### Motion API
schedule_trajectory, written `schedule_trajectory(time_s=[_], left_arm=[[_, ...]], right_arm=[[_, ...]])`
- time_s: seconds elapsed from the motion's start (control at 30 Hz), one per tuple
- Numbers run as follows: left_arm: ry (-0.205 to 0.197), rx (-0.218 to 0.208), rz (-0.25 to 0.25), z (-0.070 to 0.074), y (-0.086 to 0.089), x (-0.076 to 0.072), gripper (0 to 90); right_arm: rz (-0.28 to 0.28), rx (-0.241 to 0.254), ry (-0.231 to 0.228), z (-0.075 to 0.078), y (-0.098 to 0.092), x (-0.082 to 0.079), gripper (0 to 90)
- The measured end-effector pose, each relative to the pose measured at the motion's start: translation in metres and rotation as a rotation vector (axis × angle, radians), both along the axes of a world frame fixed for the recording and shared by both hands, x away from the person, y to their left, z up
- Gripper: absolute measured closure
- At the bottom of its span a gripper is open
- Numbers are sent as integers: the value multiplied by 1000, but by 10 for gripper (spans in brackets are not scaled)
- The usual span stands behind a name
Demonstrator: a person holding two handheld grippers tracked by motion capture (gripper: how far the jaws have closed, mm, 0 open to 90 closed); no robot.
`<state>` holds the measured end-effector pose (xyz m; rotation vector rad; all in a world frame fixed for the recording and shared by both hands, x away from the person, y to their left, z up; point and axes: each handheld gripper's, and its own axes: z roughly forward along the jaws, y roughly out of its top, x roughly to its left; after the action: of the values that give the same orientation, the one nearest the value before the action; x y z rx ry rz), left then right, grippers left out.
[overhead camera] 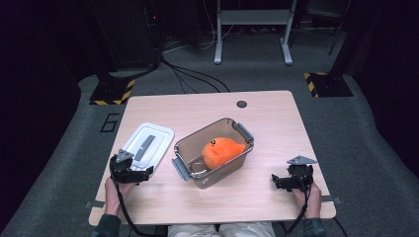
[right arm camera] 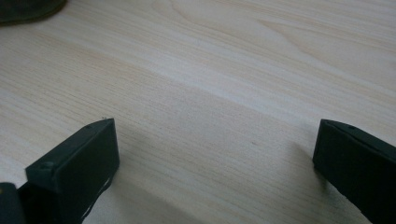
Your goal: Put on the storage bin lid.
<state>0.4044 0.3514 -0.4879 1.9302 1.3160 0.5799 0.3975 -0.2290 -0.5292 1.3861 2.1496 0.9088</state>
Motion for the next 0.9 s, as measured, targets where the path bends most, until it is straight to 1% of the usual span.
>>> schedule_trajectory(time_s=[0.03,0.1,0.13,0.17,0.2,0.23,0.27,0.43,0.5,0.53,0.57,0.6,0.63,0.7,0.73,0.77,0.8,0.9], left_arm=[[2,0,-1,1,1,2,18],[8,-14,4,1,4,9,18],[8,-14,4,1,4,9,18],[9,-23,13,2,6,15,16],[24,-36,17,2,8,21,16],[26,-50,24,2,10,25,14],[38,-65,23,2,12,28,12],[65,-97,53,0,19,45,7],[73,-84,62,0,22,55,8],[73,-84,62,0,22,55,10],[74,-90,61,-1,22,58,10],[80,-87,56,-2,23,61,14],[79,-83,64,-3,22,64,15],[94,-78,62,-4,24,70,14],[92,-69,69,-5,23,73,14],[101,-53,69,-7,23,76,15],[116,-49,72,-9,24,79,10],[129,-45,83,-12,25,86,16]], right_arm=[[-1,1,0,0,0,0,0],[1,0,1,0,0,0,0],[0,0,1,0,0,0,0],[0,0,1,0,0,0,0],[0,0,1,0,0,0,0],[1,0,1,0,0,0,0],[1,0,1,0,0,0,0],[1,0,0,0,0,0,0],[1,0,1,0,0,0,0],[1,0,1,0,0,0,0],[1,0,0,0,0,0,0],[1,0,0,0,0,0,0],[1,0,0,0,0,0,0],[1,-1,0,0,0,0,0],[1,0,0,0,0,0,0],[1,0,0,0,0,0,0],[1,0,0,0,0,0,0],[1,0,0,0,0,0,0]])
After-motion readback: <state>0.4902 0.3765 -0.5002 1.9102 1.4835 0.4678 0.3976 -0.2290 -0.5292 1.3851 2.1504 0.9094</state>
